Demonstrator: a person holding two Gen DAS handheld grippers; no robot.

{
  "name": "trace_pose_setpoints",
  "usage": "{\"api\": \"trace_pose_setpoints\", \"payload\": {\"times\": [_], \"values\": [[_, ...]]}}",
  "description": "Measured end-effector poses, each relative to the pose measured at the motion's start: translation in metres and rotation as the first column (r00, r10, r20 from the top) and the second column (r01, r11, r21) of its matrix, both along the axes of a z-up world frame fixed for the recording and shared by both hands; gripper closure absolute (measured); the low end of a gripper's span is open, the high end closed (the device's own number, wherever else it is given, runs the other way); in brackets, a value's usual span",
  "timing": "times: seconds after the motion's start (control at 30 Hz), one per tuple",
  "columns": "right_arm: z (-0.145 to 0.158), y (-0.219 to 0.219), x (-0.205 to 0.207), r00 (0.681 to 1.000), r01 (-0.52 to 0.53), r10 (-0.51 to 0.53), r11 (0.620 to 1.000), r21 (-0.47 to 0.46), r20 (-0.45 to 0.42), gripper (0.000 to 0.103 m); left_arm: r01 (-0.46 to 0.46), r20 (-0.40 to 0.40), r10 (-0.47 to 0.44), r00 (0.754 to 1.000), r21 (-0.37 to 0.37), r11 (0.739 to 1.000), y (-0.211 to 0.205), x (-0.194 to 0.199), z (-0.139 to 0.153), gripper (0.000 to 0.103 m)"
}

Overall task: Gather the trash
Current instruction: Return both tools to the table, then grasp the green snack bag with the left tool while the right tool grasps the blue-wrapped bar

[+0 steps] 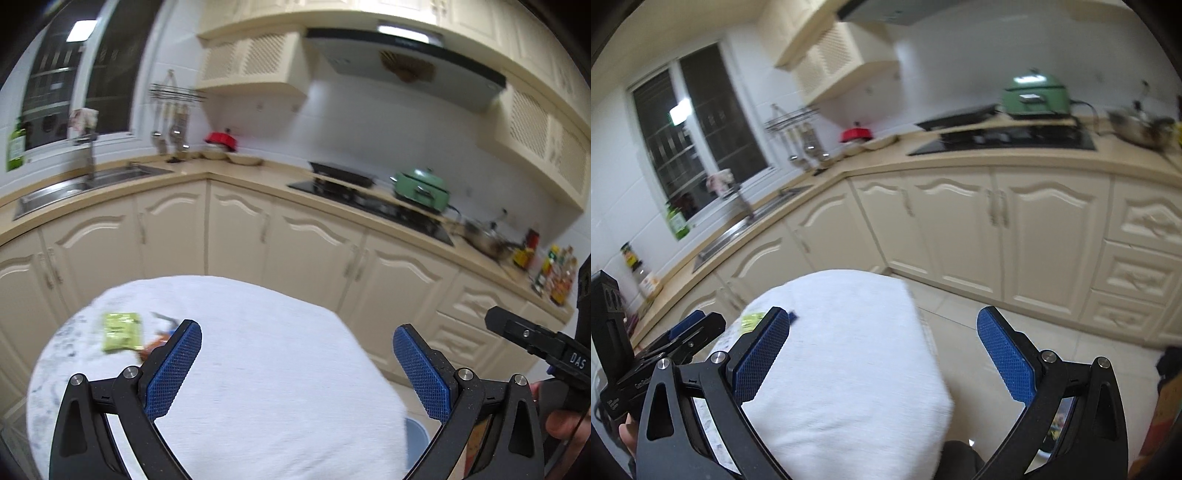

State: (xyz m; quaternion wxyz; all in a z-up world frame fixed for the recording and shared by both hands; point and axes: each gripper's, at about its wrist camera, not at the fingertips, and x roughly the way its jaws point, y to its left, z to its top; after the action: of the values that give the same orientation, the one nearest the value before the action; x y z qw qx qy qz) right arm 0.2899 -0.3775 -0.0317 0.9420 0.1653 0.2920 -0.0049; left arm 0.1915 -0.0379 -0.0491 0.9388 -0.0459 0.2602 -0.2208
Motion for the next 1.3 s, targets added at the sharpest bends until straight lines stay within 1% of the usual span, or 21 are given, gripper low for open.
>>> {"api": "trace_pose_setpoints", "payload": {"times": [0.07,0.1,0.17,0.2,0.27,0.3,0.33,0.47,0.63,0.8,0.87,0.93,1.0,1.1,1.23,1.3], "values": [[0.002,0.013,0.007,1.000,-0.031,0.031,0.999,-0.011,0.005,0.000,-0.044,0.010,0.044,0.999,0.000,0.999,0.024,-0.014,0.001,0.001],[0.004,0.021,0.011,0.999,-0.051,0.051,0.999,-0.015,0.009,0.000,-0.057,0.012,0.057,0.998,0.003,0.998,0.023,-0.016,0.001,0.001],[0.005,0.037,0.019,0.996,-0.088,0.088,0.996,-0.021,0.014,0.000,-0.101,0.012,0.101,0.995,0.004,0.995,0.045,-0.028,-0.001,0.001],[0.006,0.047,0.025,0.994,-0.108,0.108,0.994,-0.027,0.015,0.000,-0.110,0.009,0.110,0.994,0.004,0.994,0.042,-0.027,0.000,0.001],[0.006,0.064,0.034,0.990,-0.143,0.144,0.989,-0.037,0.013,0.000,-0.149,0.005,0.149,0.989,0.005,0.989,0.061,-0.036,-0.002,0.001],[0.006,0.071,0.038,0.988,-0.156,0.157,0.987,-0.040,0.013,0.000,-0.159,0.005,0.159,0.987,0.008,0.987,0.060,-0.036,-0.001,0.001],[0.006,0.080,0.042,0.985,-0.172,0.173,0.984,-0.044,0.012,0.000,-0.181,0.005,0.181,0.984,0.012,0.983,0.070,-0.041,-0.002,0.001],[0.002,0.108,0.058,0.973,-0.232,0.233,0.971,-0.061,-0.001,0.000,-0.233,-0.009,0.233,0.973,0.021,0.972,0.082,-0.042,-0.004,0.001],[-0.013,0.140,0.087,0.955,-0.294,0.292,0.954,-0.064,-0.043,0.000,-0.285,-0.042,0.287,0.957,0.043,0.958,0.092,-0.030,-0.012,0.001],[-0.039,0.168,0.122,0.941,-0.326,0.318,0.944,-0.050,-0.120,0.000,-0.317,-0.085,0.321,0.943,0.055,0.947,0.100,0.008,-0.017,0.001],[-0.051,0.176,0.138,0.935,-0.328,0.317,0.943,-0.048,-0.156,0.000,-0.328,-0.104,0.334,0.937,0.074,0.942,0.101,0.028,-0.023,0.001],[-0.067,0.181,0.152,0.930,-0.327,0.313,0.944,-0.044,-0.192,0.000,-0.331,-0.117,0.340,0.933,0.091,0.939,0.102,0.048,-0.028,0.001],[-0.086,0.189,0.171,0.922,-0.316,0.298,0.948,-0.038,-0.247,0.000,-0.337,-0.133,0.350,0.927,0.109,0.935,0.099,0.069,-0.034,0.001],[-0.108,0.194,0.190,0.910,-0.304,0.288,0.953,-0.008,-0.298,0.000,-0.340,-0.160,0.359,0.920,0.136,0.931,0.095,0.102,-0.043,0.001],[-0.134,0.199,0.213,0.897,-0.283,0.269,0.959,0.013,-0.350,0.005,-0.312,-0.200,0.345,0.917,0.180,0.933,0.080,0.155,-0.063,0.001],[-0.145,0.198,0.220,0.894,-0.271,0.258,0.962,0.016,-0.368,0.008,-0.298,-0.212,0.337,0.918,0.196,0.934,0.072,0.175,-0.070,0.001]]}}
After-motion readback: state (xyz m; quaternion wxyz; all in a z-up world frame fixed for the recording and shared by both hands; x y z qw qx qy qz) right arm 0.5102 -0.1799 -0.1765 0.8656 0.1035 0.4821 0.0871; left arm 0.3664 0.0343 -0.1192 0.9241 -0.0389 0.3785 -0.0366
